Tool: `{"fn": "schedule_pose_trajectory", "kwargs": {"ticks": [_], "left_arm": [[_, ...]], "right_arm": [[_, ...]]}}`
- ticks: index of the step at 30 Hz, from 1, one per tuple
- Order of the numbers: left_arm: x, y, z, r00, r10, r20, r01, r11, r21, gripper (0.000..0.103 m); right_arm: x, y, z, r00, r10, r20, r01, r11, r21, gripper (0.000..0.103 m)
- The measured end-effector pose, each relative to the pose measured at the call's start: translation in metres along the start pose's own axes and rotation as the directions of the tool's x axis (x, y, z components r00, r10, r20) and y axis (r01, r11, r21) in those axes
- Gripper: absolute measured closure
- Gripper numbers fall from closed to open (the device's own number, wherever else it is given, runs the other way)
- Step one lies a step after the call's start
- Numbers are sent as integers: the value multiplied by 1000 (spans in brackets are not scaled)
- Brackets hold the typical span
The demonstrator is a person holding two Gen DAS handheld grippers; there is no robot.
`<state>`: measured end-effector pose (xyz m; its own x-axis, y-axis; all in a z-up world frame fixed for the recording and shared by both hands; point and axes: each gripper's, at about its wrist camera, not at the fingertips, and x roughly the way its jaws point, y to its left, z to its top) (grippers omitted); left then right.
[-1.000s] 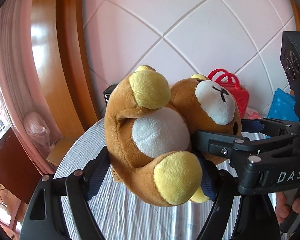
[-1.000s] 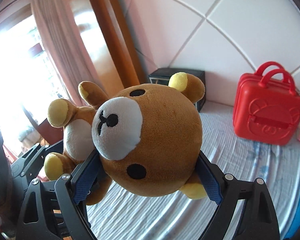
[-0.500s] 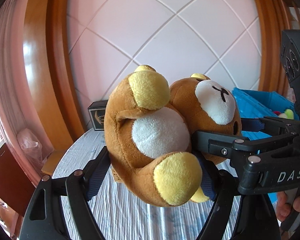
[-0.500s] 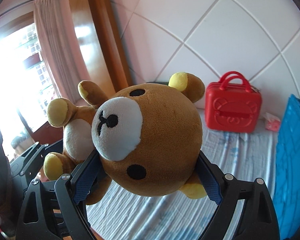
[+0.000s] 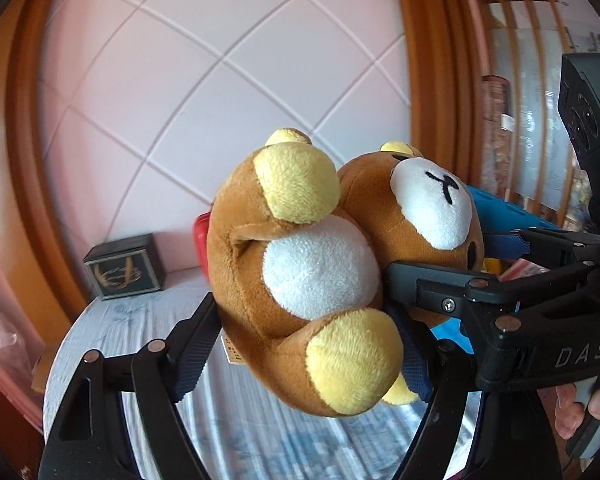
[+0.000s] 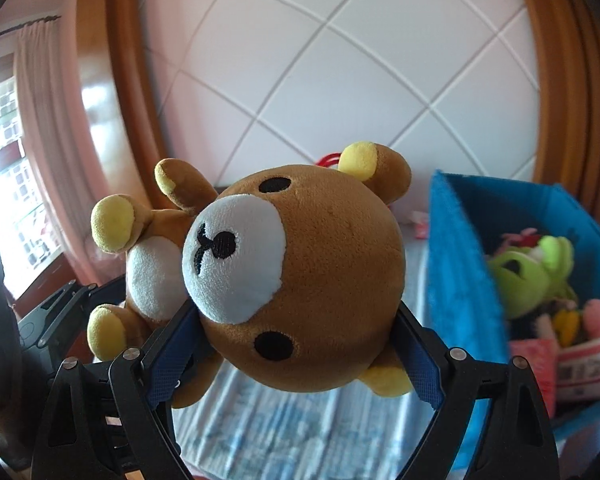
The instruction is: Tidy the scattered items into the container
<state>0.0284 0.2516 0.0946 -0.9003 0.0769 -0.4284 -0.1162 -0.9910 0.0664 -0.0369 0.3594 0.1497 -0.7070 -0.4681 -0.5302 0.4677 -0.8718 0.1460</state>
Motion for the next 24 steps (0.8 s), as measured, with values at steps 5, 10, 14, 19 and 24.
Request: {"fn": "schedule_pose_trajectory", "kwargs": {"ticks": [5, 10, 14, 19, 24], "left_arm": [[33, -95, 32, 999, -49, 7, 49, 997, 52, 24], [89, -188, 53, 997, -67, -37, 69, 995, 69, 24], [150, -248, 62, 989, -67, -133, 77, 995, 64, 24], [203, -284, 56, 948, -73, -309, 84, 996, 24, 24], [228, -293, 54, 910, -38, -412, 45, 999, 7, 24]], "right_arm": [[-36, -83, -2, 998, -57, 20, 56, 998, 43, 11], [-53, -189, -6, 996, -90, -8, 90, 994, 65, 11], [-39, -269, -5, 993, -75, -85, 84, 991, 101, 11], [-9, -336, -21, 977, -37, -210, 67, 988, 137, 11], [13, -368, -22, 956, -21, -292, 58, 991, 118, 13]]}}
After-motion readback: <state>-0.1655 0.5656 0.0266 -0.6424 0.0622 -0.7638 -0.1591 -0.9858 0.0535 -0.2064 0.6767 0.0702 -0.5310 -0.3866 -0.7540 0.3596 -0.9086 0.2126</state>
